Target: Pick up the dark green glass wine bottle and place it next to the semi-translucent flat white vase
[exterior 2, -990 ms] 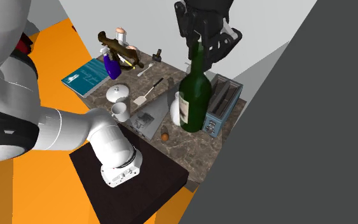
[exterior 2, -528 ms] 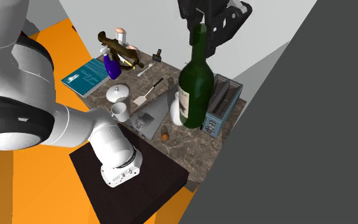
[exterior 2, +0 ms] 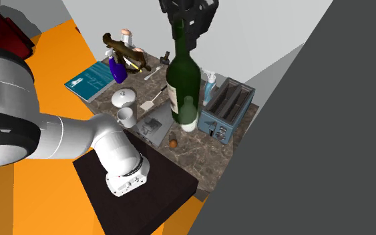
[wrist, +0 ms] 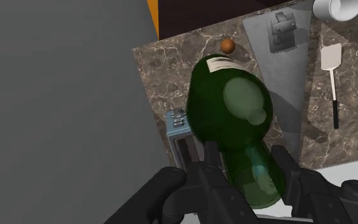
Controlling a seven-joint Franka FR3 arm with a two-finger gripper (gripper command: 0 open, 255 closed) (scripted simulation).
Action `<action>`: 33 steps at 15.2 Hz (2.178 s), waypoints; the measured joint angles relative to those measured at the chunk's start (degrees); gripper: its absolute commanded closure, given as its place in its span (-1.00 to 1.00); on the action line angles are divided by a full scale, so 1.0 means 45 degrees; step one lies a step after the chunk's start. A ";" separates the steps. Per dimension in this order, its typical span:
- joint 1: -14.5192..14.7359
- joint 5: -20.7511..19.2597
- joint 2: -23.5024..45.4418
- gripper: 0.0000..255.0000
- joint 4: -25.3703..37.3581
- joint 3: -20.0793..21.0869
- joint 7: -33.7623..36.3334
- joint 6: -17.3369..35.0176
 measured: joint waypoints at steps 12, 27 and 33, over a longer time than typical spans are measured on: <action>-0.0247 0.1892 -0.3811 1.00 -0.4935 0.3296 0.3659 0.1118; -0.0362 0.5707 -0.6357 1.00 -0.7503 0.7453 0.7702 0.2016; -0.0514 0.7277 -0.6651 1.00 -0.7673 0.9228 0.9172 0.2591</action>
